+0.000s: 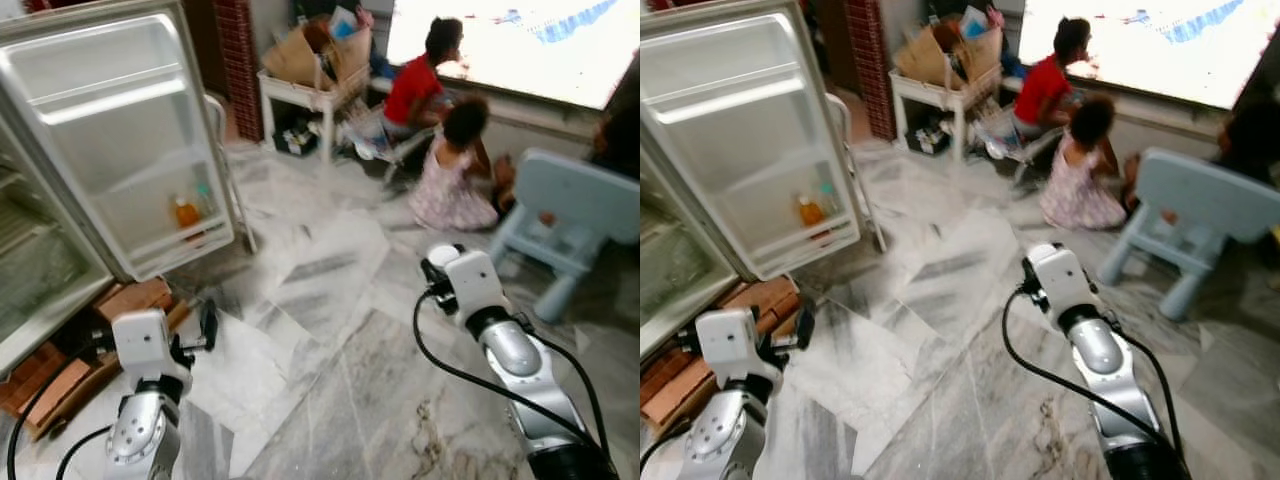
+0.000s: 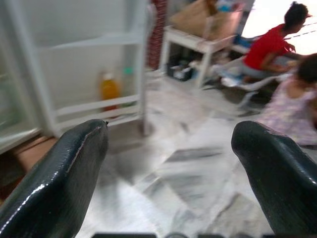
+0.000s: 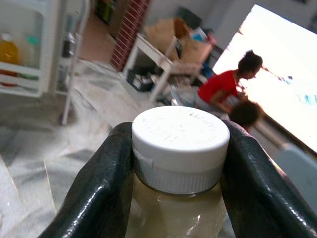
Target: Restocking fridge
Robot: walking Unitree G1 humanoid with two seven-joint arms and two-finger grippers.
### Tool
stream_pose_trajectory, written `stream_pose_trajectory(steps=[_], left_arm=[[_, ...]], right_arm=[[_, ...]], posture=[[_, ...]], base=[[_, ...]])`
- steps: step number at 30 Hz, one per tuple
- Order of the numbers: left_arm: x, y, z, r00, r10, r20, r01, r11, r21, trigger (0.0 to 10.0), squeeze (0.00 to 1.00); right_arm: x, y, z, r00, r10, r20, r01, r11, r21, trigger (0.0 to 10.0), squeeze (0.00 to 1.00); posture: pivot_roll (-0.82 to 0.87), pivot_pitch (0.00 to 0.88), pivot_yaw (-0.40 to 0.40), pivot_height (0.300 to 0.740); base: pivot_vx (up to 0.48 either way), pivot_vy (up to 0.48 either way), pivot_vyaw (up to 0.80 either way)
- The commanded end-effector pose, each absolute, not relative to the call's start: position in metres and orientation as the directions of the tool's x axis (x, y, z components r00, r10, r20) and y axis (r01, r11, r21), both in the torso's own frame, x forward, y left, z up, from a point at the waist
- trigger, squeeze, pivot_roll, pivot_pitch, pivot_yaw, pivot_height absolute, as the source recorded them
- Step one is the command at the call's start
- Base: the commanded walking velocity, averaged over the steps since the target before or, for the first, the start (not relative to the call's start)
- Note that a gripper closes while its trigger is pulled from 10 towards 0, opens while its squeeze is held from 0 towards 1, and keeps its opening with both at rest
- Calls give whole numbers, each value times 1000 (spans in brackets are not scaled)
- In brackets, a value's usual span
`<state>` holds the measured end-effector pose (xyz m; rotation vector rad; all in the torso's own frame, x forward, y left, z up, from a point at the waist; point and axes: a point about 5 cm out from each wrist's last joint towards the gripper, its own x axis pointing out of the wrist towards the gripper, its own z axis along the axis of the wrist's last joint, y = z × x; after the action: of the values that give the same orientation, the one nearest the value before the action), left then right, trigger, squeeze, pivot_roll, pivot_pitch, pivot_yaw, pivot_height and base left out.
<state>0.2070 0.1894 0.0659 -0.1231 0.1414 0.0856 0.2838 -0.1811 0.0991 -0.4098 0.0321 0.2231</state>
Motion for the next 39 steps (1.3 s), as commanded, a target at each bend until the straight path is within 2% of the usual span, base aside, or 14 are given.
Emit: stream_pose_trajectory(steps=[1, 8, 14, 33, 39], left_arm=[[205, 198, 69, 985, 108, -136, -120, 989, -83, 10000, 0], [208, 213, 78, 982, 159, -105, -166, 984, -65, 10000, 0], [214, 213, 82, 985, 151, -86, -157, 986, -58, 10000, 0], [218, 207, 81, 987, 136, -88, -142, 988, -63, 10000, 0], [219, 208, 81, 987, 133, -89, -139, 989, -57, 10000, 0]], right_arm=[[292, -157, 117, 957, 289, 18, -260, 884, -390, 10000, 0], [294, -157, 125, 957, 285, 61, -245, 900, -360, 10000, 0], [293, -140, 136, 922, 371, 112, -304, 873, -382, 10000, 0], [297, -137, 142, 897, 423, 128, -347, 854, -388, 10000, 0], [300, -139, 144, 898, 417, 139, -339, 859, -384, 10000, 0]], posture=[[29, 0, -14, 740], [20, 0, 11, 740], [15, 0, 11, 740], [19, 0, 11, 740], [18, 0, 10, 740]], base=[[307, 0, 800], [322, 0, 800], [369, 0, 793], [401, 0, 754], [397, 0, 302]])
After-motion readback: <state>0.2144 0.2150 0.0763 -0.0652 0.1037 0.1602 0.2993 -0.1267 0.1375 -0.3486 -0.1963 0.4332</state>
